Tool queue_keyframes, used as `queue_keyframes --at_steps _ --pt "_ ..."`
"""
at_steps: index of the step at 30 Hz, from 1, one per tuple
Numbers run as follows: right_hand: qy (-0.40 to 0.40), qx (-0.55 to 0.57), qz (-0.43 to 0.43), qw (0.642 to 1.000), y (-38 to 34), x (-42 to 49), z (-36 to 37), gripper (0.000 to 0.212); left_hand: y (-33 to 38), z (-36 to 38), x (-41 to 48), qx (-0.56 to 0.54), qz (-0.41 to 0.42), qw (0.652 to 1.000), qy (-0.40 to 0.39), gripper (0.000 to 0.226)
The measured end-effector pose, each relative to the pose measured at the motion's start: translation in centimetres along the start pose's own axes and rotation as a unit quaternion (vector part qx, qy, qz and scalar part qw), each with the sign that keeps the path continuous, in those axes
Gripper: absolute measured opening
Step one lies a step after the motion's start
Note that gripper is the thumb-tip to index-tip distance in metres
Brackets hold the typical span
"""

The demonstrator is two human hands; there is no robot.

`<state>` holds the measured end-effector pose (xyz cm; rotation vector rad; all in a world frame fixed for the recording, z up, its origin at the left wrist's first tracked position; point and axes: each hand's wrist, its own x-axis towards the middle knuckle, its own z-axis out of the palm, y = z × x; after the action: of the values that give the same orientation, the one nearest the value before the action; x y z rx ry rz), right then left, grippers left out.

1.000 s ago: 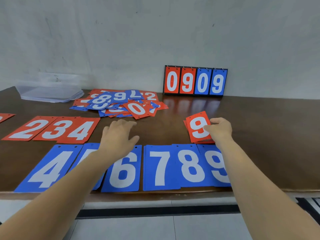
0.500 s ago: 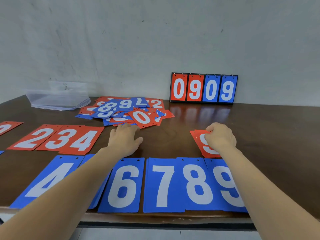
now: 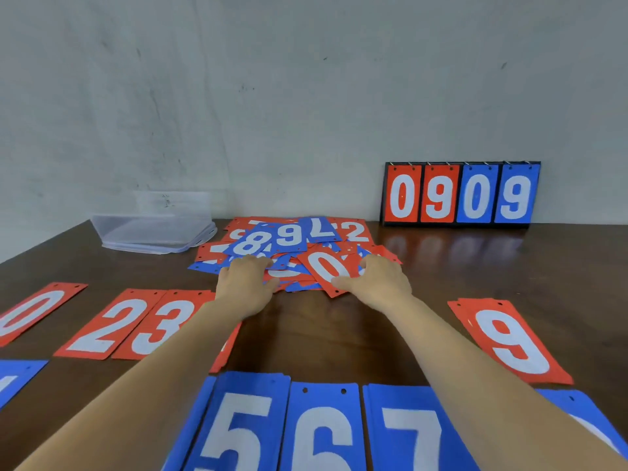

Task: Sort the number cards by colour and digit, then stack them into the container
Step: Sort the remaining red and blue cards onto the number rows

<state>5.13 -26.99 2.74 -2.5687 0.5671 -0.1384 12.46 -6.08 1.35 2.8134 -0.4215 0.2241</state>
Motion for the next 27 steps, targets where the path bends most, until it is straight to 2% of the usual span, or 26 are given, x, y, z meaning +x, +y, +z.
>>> queue_keyframes --at_steps 4,11,16,21,24,27 --pt "-0.005 -0.048 0.019 0.999 -2.0 1.7 1.8 0.103 -2.9 -0.2 2.1 0.005 -0.011 1.0 0.002 0.046" --pt "-0.022 -0.096 0.074 0.992 -2.4 3.6 2.8 0.104 -7.1 -0.2 6.8 -0.019 -0.066 0.997 0.021 0.044" --pt "-0.036 -0.088 0.094 0.991 -2.3 4.5 2.8 0.102 -7.7 1.0 10.1 -0.037 -0.126 0.991 -0.038 0.085" --pt "0.001 -0.039 0.092 0.995 -2.3 4.9 3.1 0.107 -7.9 1.5 12.3 -0.017 -0.149 0.988 -0.043 0.097" --pt "-0.004 0.027 0.069 0.997 -2.5 4.8 3.1 0.098 -8.1 1.1 12.6 -0.052 -0.161 0.985 -0.036 0.083" --pt "0.0 0.046 0.043 0.998 -2.5 4.5 2.9 0.084 -8.3 1.0 12.5 -0.114 -0.15 0.982 0.01 0.044"
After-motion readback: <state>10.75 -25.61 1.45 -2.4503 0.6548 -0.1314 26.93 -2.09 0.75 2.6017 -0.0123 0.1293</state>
